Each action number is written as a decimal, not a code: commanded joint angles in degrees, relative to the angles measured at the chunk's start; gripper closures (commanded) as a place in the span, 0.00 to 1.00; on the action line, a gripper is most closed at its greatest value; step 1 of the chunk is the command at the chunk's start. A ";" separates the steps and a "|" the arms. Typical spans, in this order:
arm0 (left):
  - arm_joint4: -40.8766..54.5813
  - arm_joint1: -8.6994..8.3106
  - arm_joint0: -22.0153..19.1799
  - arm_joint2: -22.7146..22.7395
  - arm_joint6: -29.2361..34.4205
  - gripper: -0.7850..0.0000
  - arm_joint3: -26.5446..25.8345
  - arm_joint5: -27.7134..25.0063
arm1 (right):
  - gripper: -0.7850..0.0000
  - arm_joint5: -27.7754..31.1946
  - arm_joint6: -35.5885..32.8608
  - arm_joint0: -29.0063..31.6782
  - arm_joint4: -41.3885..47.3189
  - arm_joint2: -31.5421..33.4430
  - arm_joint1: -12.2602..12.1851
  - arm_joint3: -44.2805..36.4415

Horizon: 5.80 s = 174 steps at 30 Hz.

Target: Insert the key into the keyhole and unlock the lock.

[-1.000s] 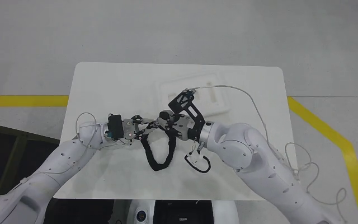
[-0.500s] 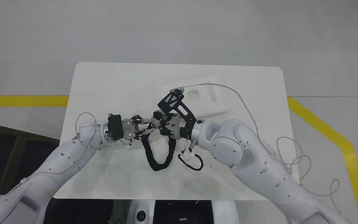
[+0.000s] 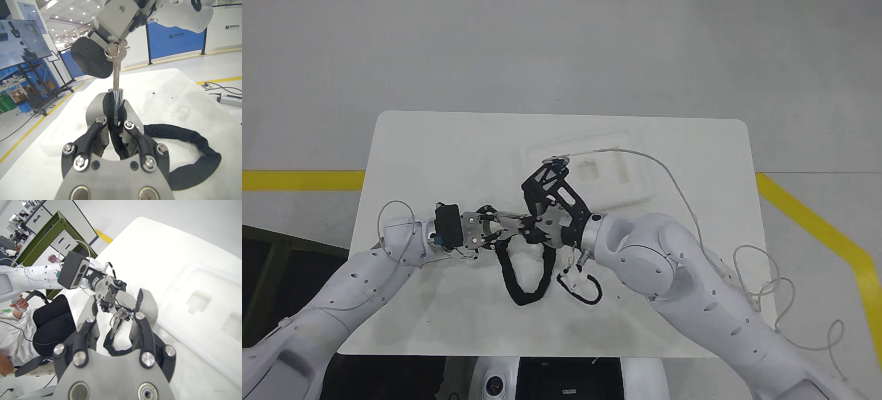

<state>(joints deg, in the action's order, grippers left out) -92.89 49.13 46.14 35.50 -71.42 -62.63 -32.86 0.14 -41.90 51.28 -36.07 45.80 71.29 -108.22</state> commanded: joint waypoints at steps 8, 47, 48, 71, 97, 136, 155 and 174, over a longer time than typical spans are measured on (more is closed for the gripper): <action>0.00 0.00 0.00 0.00 0.00 1.00 0.00 0.00 | 0.46 1.04 -4.28 4.76 2.16 6.31 -1.37 -5.32; 0.00 0.00 0.00 0.00 0.00 1.00 0.00 0.00 | 1.00 1.96 -6.72 3.72 1.70 5.37 -0.81 -2.59; 0.00 0.00 0.00 0.00 0.00 1.00 0.00 0.00 | 1.00 1.90 -6.76 3.60 1.61 5.23 -0.76 -2.34; 0.25 -0.44 -0.19 2.18 6.36 1.00 -2.89 -6.36 | 0.00 31.10 -10.39 4.34 6.78 13.13 -2.97 1.89; 16.69 -2.67 -20.52 -19.99 25.13 1.00 -5.32 -25.14 | 0.00 52.81 -6.11 4.46 -0.31 17.30 -4.94 4.36; 20.67 -3.16 -23.61 -25.76 25.14 1.00 -6.64 -25.14 | 0.63 54.38 14.54 2.11 -44.97 8.20 -6.47 -0.63; 20.67 -3.16 -23.61 -25.76 25.14 1.00 -6.64 -25.14 | 1.00 50.48 11.86 1.25 -34.21 7.25 -5.94 2.22; 20.67 -3.16 -23.61 -25.76 25.14 1.00 -6.64 -25.14 | 1.00 35.84 0.16 1.76 -11.72 6.75 -5.28 4.63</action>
<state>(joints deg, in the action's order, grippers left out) -72.23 45.97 22.54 9.74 -46.27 -69.26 -58.00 36.58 -41.17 53.01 -48.80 52.70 65.97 -103.70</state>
